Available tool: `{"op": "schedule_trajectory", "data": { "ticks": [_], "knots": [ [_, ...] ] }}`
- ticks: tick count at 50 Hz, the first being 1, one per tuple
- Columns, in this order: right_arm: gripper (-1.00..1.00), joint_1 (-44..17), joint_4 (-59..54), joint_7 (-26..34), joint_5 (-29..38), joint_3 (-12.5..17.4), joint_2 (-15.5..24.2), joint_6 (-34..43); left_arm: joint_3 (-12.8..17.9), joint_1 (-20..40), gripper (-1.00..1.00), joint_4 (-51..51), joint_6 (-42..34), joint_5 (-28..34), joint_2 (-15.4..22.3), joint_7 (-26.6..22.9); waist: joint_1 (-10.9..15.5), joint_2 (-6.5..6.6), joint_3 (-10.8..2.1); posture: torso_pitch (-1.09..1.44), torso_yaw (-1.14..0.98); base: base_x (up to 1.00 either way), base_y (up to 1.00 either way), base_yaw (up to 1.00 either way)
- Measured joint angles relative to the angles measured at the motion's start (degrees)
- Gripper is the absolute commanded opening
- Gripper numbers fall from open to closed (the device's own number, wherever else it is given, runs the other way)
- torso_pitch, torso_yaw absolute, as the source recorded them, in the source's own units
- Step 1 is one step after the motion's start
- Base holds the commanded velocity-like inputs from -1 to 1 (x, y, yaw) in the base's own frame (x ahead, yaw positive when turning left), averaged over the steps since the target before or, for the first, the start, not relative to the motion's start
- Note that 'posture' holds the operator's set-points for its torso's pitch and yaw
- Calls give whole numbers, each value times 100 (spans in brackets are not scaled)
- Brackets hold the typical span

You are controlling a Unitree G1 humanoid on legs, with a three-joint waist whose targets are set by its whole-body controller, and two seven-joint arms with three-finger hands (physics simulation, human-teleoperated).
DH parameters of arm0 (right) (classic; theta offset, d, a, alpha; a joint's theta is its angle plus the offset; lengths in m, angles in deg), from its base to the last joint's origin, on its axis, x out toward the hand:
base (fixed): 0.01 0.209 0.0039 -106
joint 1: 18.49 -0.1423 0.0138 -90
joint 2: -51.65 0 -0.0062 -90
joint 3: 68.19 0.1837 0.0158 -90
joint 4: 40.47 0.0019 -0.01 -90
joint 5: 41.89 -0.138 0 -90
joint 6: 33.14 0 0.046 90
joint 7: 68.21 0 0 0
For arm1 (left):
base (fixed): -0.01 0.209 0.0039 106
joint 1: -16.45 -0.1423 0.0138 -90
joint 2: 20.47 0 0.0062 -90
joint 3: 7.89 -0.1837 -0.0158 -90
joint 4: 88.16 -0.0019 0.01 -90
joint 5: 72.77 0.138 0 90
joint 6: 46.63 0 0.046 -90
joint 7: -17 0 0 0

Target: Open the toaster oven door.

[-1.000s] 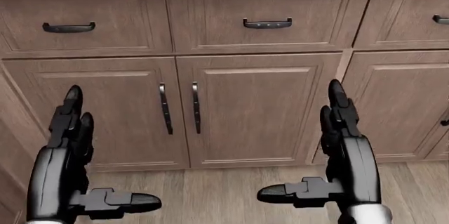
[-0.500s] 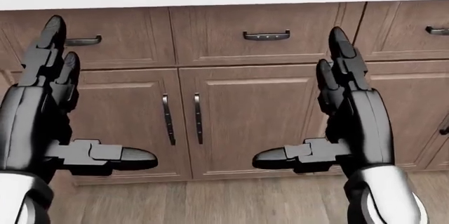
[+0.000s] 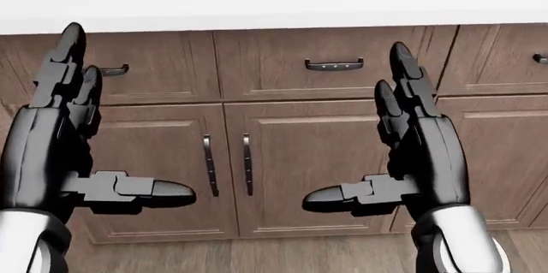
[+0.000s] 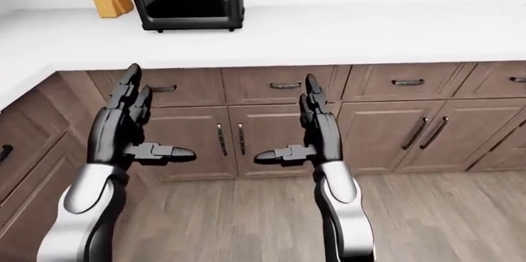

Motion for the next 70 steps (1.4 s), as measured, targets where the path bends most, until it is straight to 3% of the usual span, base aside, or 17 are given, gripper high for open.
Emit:
{"op": "schedule_trajectory", "data": {
  "ticks": [7, 12, 20, 23, 25, 31, 33, 35, 38, 41, 46, 50, 55, 61, 64, 67, 70],
  "knots": [
    [100, -69, 223, 6, -24, -2, 12, -129, -11, 67, 100, 153, 18, -22, -4, -2, 95, -525, -125, 0, 0, 55, 0, 0],
    [100, 84, 140, -52, 10, 111, 36, 8, -132, -7, 100, 85, -56, -91, -39, -67, -87, -500, -24, 0, 0, 54, 0, 0],
    [100, -27, 481, -54, -12, 58, 34, 95, -87, 118, 100, 289, -95, -95, -11, -45, -215, 33, -110, 0, 0, 54, 0, 0],
    [100, 1, 352, -14, -31, -58, -28, 92, -2, 69, 100, 225, -150, -82, 20, -29, -93, 106, 56, 0, 0, 48, 0, 0],
    [100, 30, 308, 27, -54, -89, -24, 120, 37, 53, 100, 211, -243, -62, 25, -7, -67, 192, 35, 0, 0, 0, 0, 0],
    [100, -12, 414, 39, -288, 40, -97, 101, -3, 89, 100, 298, -165, -81, 28, -10, -63, -172, 93, 0, 0, 0, 4, 0],
    [100, -6, 470, 24, -485, 34, -101, 161, -16, 25, 100, 200, -124, -75, 4, -4, -56, -472, 29, 0, 0, 0, 32, 0],
    [100, 1, 441, -10, -608, 86, -30, 204, -115, -25, 100, 64, -124, -85, -75, -10, -136, -505, 86, 0, 0, 0, 59, 0],
    [100, 65, 392, -86, -687, 132, -24, 285, -166, -62, 100, 42, -209, -124, -57, -56, -240, -565, -73, 0, 0, 0, 71, 0],
    [100, 26, 528, -116, -736, 112, -8, 264, -95, 5, 100, 253, -109, -114, -43, -40, -275, -496, -183, 0, 0, 0, 71, 0],
    [100, 33, 504, -114, -769, 135, 10, 144, -130, 23, 100, 332, -19, -122, -53, -40, -303, -298, -198, 0, 0, 0, 63, 0],
    [100, 12, 491, -158, -698, 143, 38, 119, -112, 51, 100, 318, -30, -143, -32, -59, -366, 203, -88, 0, 0, 0, 0, 0],
    [100, 107, 383, -57, -675, -104, -30, 167, 75, -73, 100, 126, -203, -61, 12, 25, -118, -75, -74, 0, 0, 0, 0, 0],
    [100, -4, 462, -42, -640, 24, -11, 16, -34, 16, 100, 208, -70, -72, -30, 14, -12, -535, -136, 0, 0, 0, 33, 0],
    [100, 72, 383, -107, -629, 189, 6, -19, -188, -7, 100, 181, -31, -128, -62, -49, -127, -358, -71, 0, 0, 0, 12, 0],
    [100, 22, 408, -178, -653, 201, 27, 18, -144, 67, 100, 233, -40, -141, -31, -66, -155, -118, -143, 0, 0, 0, 0, 0],
    [100, 52, 379, -141, -574, 5, 15, -21, -26, 14, 100, 255, -101, -99, 0, -27, -83, -266, -136, 0, 0, 0, 0, 0]
  ]
}}
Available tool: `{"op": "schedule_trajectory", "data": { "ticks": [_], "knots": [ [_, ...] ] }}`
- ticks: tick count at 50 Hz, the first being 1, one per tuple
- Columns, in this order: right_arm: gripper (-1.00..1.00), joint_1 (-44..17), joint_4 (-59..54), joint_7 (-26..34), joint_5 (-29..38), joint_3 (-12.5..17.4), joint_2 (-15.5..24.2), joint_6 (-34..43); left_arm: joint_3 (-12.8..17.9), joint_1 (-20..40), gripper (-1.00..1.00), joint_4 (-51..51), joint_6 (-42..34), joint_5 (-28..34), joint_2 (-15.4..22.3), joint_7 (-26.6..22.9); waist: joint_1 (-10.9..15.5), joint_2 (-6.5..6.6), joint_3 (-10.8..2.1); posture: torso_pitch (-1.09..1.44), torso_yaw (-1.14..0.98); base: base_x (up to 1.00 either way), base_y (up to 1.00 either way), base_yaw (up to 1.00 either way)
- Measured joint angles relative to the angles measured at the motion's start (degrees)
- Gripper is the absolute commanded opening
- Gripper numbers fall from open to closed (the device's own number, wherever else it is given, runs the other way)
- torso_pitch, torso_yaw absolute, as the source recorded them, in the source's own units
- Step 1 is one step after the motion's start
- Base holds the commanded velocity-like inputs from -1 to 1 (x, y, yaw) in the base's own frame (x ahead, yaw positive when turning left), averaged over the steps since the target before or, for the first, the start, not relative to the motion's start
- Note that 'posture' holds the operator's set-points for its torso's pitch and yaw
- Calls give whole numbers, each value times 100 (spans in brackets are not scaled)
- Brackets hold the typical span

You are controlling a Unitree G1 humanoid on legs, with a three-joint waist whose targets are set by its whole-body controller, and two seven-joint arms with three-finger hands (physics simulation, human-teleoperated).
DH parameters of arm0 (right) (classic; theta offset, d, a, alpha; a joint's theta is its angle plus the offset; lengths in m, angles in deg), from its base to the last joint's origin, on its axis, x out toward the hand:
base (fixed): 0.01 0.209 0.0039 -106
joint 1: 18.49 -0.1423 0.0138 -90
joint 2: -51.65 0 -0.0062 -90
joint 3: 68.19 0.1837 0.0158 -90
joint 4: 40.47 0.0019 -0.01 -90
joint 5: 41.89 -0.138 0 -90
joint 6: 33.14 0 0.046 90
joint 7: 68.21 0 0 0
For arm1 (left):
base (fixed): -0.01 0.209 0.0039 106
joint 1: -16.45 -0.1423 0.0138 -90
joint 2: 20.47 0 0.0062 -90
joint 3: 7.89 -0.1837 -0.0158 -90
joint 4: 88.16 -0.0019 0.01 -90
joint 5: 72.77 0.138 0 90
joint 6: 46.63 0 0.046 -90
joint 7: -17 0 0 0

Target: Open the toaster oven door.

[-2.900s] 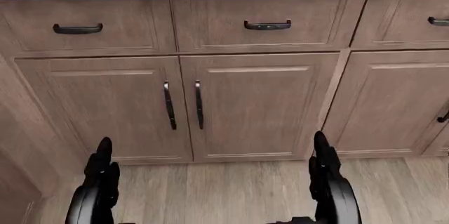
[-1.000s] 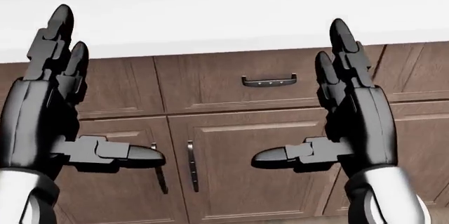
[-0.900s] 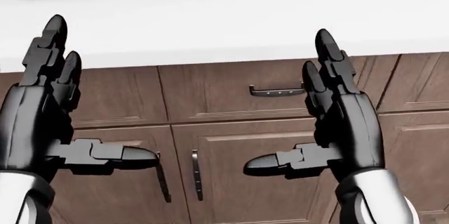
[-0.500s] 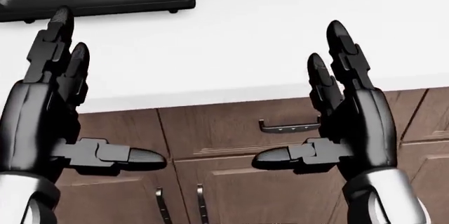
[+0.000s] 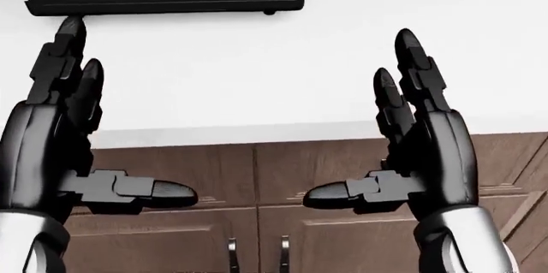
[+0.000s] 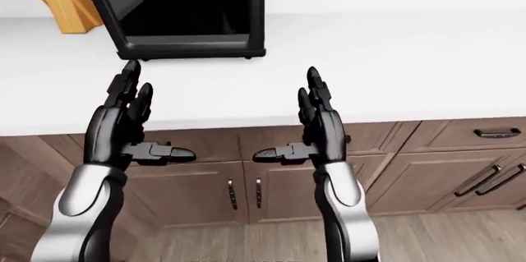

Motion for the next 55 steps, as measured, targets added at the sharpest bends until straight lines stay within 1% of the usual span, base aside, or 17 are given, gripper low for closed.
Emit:
{"op": "schedule_trajectory", "data": {
  "ticks": [2, 4, 6, 10, 12, 15, 20, 23, 24, 25, 27, 28, 33, 36, 39, 43, 55],
  "knots": [
    [100, -5, -72, 66, 54, -72, -20, 14, 41, -13, 100, -28, -47, 29, 8, 26, 40, -41, 3, 0, 0, 21, 0, 0],
    [100, 20, -107, 130, 69, -98, -38, 36, 52, -53, 100, -74, -101, 49, 6, 40, 68, -8, 105, 0, 0, 30, 0, 0],
    [100, 27, -49, 157, 73, -67, -32, 23, 34, -44, 100, -35, -116, 52, 4, 39, 65, -11, 117, 0, 0, 38, 0, 0],
    [100, 12, 179, 128, 93, 22, -14, 6, -38, 48, 100, 135, -18, 25, -9, 7, 49, -238, 116, 0, 0, 46, 0, 0],
    [100, 52, 182, 117, 105, 77, 3, -20, -119, 5, 100, 133, 4, 1, -46, -24, 2, -132, 163, 0, 0, 45, 0, 0],
    [100, 87, 97, 96, 128, 90, -4, 26, -133, 0, 100, 59, -89, -19, -34, -60, -4, -180, 96, 0, 0, 45, 0, 0],
    [100, 46, 198, 110, 126, 65, 3, 58, -99, 67, 100, 115, -110, 11, -28, -41, -78, 110, 115, 0, 0, 45, 0, 0],
    [100, 12, 222, 117, 132, 70, 0, 22, -101, 82, 100, 152, -66, 12, -28, -43, -94, 430, 11, 0, 0, 17, 0, 0],
    [100, 17, 199, 122, 129, 43, -42, -3, -63, 70, 100, 133, -36, 14, -9, -35, -83, 379, -14, 0, 0, 0, 0, 0],
    [100, 33, 159, 131, 122, 5, -50, -5, -24, 32, 100, 106, -16, 20, -17, -20, -86, 363, 34, 0, 0, 0, 0, 0],
    [100, 75, 102, 149, 107, -36, -53, 31, 17, -36, 100, 81, -12, 34, -20, 8, -65, 451, 153, 0, 0, 0, 0, 0],
    [100, 100, 87, 152, 108, -33, -50, 51, 9, -50, 100, 70, 1, 43, -6, 9, -62, 431, 172, 0, 0, 0, 0, 0],
    [100, 103, 140, 152, 145, 41, -24, -3, -57, -262, 100, 275, 393, 63, -27, -124, -23, 96, 199, 0, 0, 0, 0, 0],
    [100, 49, 174, 172, 151, 28, -25, -114, -47, -229, 100, 320, 521, 63, -26, -166, 39, -212, 93, 0, 0, 0, 0, 0],
    [100, 105, 109, 178, 163, 60, -9, -136, -126, -278, 100, 207, 526, 61, -73, -198, 26, -51, 51, 0, 0, 0, 0, 0],
    [100, 119, 89, 144, 190, 79, -12, -57, -96, -307, 100, 182, 531, 35, -76, -222, 9, 60, -25, 0, 0, 0, 0, 0],
    [100, 120, 163, 159, 166, 45, -23, -86, -118, -520, 100, 298, 623, 91, -110, -188, 18, 84, -117, -3, 0, 0, 0, 0]
  ]
}}
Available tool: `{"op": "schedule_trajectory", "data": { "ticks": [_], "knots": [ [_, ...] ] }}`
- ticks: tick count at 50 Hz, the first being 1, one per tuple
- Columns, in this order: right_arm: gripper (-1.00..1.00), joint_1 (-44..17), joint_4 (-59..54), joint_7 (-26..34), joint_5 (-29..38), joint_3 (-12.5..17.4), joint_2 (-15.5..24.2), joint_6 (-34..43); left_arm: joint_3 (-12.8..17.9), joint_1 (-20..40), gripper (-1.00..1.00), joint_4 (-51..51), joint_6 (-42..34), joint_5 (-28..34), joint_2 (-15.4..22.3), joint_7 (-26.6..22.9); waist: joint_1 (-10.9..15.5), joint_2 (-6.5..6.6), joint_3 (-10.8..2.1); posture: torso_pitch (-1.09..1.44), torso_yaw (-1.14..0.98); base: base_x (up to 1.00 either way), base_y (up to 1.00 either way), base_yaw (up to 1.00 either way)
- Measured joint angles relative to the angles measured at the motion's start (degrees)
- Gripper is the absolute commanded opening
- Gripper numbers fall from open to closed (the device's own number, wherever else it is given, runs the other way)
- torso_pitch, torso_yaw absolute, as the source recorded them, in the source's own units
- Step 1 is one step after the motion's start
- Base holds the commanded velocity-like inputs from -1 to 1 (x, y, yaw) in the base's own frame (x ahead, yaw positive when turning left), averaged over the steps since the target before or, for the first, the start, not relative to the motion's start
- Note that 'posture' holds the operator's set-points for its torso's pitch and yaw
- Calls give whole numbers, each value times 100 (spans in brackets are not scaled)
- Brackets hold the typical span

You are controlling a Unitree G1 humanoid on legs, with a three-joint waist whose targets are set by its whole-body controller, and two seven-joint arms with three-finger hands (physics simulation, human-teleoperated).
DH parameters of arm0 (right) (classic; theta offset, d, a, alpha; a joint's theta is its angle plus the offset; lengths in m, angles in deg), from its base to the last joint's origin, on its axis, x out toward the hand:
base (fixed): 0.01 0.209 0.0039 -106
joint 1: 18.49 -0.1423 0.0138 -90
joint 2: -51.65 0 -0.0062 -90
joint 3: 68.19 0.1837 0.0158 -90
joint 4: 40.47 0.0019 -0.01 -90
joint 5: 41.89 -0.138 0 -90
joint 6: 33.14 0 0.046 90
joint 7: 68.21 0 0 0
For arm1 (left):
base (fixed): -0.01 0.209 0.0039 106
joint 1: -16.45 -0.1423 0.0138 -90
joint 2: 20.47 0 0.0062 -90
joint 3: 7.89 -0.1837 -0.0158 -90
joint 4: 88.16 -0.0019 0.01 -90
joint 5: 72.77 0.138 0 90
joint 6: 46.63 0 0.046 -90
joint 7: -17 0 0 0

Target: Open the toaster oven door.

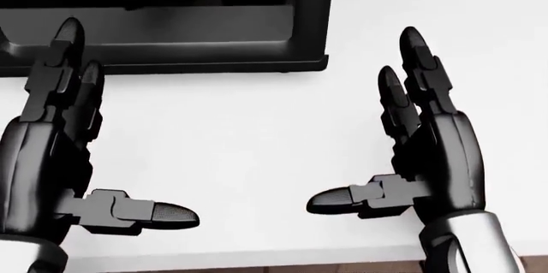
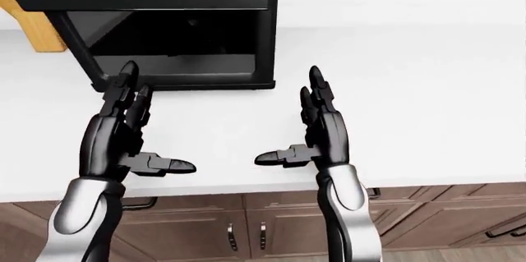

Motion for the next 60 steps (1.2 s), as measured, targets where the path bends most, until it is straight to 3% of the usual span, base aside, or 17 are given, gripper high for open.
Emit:
{"op": "schedule_trajectory", "data": {
  "ticks": [5, 15, 36, 60],
  "knots": [
    [100, -1, -5, 5, 0, -9, -2, 12, 0, 62, 100, 25, -49, 33, 8, 1, 4, -9, -71, -6, 0, 0, 0, 0],
    [100, -9, -20, 21, 7, -6, 0, -19, 6, 98, 100, 6, -34, 31, 8, -22, 28, -18, -358, -12, 0, 0, 0, 0],
    [100, 6, -32, 10, 39, -25, -17, -60, -33, 97, 100, 14, -29, 20, -2, -65, -25, 50, -1171, -25, 0, 0, 0, 0],
    [100, 37, -99, 18, 32, -38, -28, -154, -41, 87, 100, -28, 4, 22, 0, -89, 29, 34, -1727, -41, 0, 0, 0, 0]
  ]
}}
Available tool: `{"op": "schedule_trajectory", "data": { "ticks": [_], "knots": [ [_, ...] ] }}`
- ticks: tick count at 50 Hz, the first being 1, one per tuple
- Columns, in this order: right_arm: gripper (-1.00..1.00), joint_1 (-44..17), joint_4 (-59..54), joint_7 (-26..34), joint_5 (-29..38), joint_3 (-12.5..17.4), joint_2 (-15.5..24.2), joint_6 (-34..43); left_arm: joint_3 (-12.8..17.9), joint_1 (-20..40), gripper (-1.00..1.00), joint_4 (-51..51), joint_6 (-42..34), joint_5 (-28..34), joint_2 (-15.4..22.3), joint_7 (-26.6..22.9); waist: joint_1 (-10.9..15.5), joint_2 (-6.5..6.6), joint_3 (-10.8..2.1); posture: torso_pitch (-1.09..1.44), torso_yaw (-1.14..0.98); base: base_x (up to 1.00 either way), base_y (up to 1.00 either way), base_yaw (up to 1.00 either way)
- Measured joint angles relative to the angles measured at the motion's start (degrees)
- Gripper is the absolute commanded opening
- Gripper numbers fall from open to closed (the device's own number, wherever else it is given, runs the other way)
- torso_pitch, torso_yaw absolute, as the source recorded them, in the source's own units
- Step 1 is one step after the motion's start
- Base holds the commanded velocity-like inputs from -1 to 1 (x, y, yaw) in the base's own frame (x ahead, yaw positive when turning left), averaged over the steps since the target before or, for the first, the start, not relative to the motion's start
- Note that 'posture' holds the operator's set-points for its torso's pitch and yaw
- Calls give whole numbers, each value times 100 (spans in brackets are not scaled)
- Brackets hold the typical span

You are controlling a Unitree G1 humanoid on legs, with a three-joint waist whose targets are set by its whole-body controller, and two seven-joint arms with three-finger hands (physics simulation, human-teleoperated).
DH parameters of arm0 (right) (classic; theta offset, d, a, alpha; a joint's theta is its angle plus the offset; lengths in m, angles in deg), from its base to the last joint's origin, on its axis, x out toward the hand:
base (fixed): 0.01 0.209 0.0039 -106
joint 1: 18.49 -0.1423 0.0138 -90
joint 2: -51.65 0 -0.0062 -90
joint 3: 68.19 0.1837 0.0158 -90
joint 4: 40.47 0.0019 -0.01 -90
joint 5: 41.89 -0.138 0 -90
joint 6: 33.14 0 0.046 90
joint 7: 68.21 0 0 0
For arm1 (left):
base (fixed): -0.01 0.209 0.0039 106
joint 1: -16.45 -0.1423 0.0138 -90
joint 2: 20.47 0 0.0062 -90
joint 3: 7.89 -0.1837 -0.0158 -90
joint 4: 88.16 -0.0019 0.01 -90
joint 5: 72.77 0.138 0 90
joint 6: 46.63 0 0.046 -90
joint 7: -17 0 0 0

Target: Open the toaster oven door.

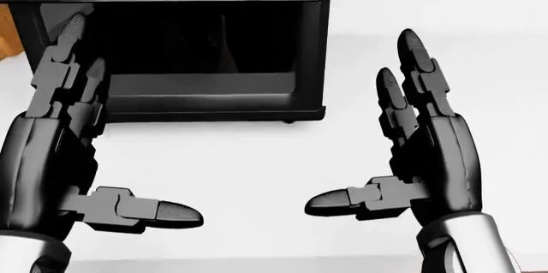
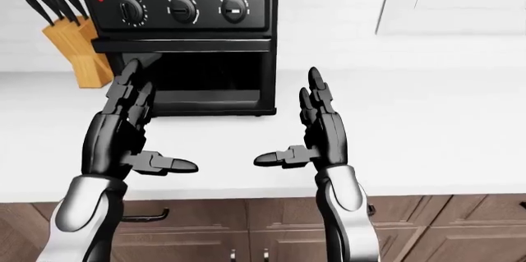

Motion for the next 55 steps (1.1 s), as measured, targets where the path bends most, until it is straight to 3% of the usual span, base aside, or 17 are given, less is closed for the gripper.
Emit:
{"op": "schedule_trajectory", "data": {
  "ticks": [9, 16, 24, 32, 34, 42, 55],
  "knots": [
    [100, -29, 69, -1, -33, 23, 17, 54, -71, 503, 100, 120, -434, 377, 189, -119, 16, -13, -59, -41, 0, 0, 0, 0],
    [100, -67, 117, -6, -64, 46, 37, 109, -411, 1318, 100, -421, -511, 1406, 345, -552, 29, -21, -74, -41, 0, 0, 0, 0],
    [100, -72, 104, -28, -82, 58, 38, 123, -495, 1785, 100, -1627, 405, 3045, 391, -931, -8, -42, -53, -41, 0, 0, 0, 0],
    [100, -64, 103, -33, -93, 57, 38, 125, -425, 1884, 100, -1915, 822, 3584, 248, -1127, -35, -63, -43, -41, 0, 0, 0, 0],
    [100, -60, 80, -36, -103, 81, 36, 115, -608, 2083, 100, -2481, 1208, 4051, 490, -1050, -21, -71, -62, -41, 0, 0, 0, 0],
    [100, -64, 54, -37, -148, 97, 54, 70, -637, 2203, 100, -3329, 2370, 5772, 298, -1201, -74, -82, -33, -41, 0, 0, 0, 0],
    [100, -50, 78, -42, -160, 89, 50, 63, -499, 2774, 100, -4071, 2813, 6424, 343, -994, -107, -78, -42, -41, 0, 0, 0, 0]
  ]
}}
